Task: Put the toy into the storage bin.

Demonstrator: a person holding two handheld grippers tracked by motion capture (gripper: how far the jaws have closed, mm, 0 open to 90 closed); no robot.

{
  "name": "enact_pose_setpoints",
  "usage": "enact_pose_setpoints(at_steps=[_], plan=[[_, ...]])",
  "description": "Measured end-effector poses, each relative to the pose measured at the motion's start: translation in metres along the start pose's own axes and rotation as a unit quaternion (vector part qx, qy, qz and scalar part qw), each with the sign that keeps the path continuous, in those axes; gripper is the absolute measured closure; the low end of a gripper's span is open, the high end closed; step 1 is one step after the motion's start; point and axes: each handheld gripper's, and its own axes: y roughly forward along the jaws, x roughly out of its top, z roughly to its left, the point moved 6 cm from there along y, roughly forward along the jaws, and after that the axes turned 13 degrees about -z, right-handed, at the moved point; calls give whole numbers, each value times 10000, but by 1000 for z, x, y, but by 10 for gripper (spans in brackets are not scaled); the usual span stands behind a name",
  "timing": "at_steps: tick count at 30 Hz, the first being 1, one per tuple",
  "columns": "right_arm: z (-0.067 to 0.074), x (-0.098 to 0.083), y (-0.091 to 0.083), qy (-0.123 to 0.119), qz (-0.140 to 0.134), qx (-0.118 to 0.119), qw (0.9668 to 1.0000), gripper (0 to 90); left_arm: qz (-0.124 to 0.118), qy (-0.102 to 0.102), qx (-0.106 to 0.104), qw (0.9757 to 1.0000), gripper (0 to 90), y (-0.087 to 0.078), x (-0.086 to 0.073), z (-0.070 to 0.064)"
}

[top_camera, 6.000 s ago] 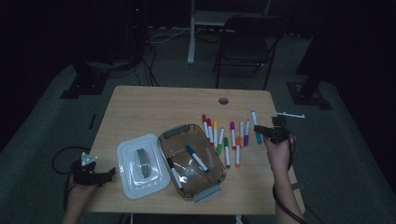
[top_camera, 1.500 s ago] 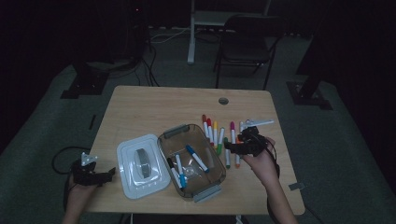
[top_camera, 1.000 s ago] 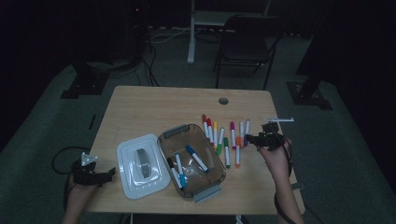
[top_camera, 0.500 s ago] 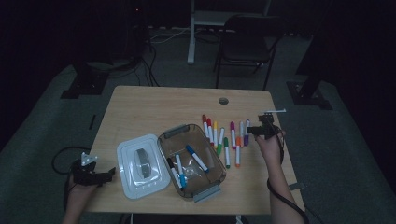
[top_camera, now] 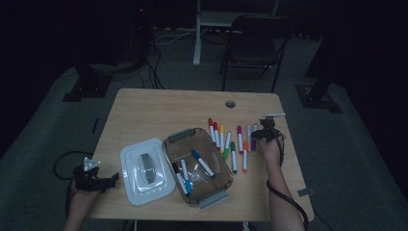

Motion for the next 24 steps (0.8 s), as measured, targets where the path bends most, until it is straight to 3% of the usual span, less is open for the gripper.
enact_pose_setpoints(at_steps=[14,21,24], plan=[[-17,-4,0,92,66,-153,9998,706,-2,-3,0,10000,5,0,0,0],[-21,-4,-2,0,78,-319,9995,767,-1,-2,1,10000,5,0,0,0],[-23,-4,-4,110,34,-349,9993,769,-1,0,1,10000,5,0,0,0]])
